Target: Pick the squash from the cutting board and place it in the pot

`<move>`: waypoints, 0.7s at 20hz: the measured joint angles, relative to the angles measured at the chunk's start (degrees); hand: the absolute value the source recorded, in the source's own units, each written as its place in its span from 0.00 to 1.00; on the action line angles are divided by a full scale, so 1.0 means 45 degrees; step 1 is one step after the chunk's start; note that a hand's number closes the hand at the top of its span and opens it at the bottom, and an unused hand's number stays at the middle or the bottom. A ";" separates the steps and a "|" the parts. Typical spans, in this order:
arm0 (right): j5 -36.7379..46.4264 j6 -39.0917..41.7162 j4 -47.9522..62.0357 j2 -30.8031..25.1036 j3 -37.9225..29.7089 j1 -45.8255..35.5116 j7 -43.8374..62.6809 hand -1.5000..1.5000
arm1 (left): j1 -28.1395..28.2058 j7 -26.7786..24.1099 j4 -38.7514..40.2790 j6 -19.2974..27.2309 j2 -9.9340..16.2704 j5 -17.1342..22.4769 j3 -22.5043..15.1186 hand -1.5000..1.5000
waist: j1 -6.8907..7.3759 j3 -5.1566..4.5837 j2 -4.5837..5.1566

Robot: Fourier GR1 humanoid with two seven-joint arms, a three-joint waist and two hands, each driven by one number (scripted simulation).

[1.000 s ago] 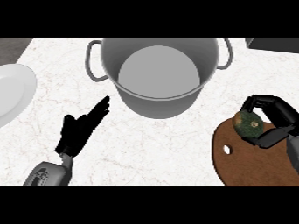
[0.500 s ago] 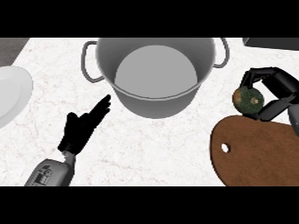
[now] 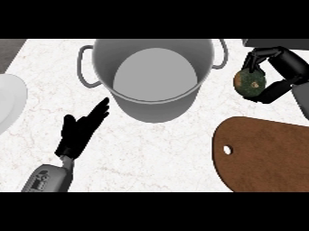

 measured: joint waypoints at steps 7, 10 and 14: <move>0.0975 -0.0764 0.1332 0.0515 0.0323 -0.2218 -0.0333 1.00 | 0.0501 -0.0172 -0.0196 0.0055 -0.0021 -0.0135 0.0101 0.50 | -0.0299 -0.0025 -0.0131; 0.1255 -0.0887 0.1787 0.0980 0.0375 -0.3403 0.0039 1.00 | 0.0421 -0.0225 -0.0075 0.0037 -0.0089 -0.0156 0.0172 0.50 | -0.0332 -0.0027 -0.0150; 0.1790 -0.0913 0.1916 0.1801 0.0724 -0.4649 0.0979 1.00 | 0.0505 -0.0002 -0.0264 0.0015 0.0024 -0.0176 0.0304 0.50 | -0.0451 -0.0044 -0.0210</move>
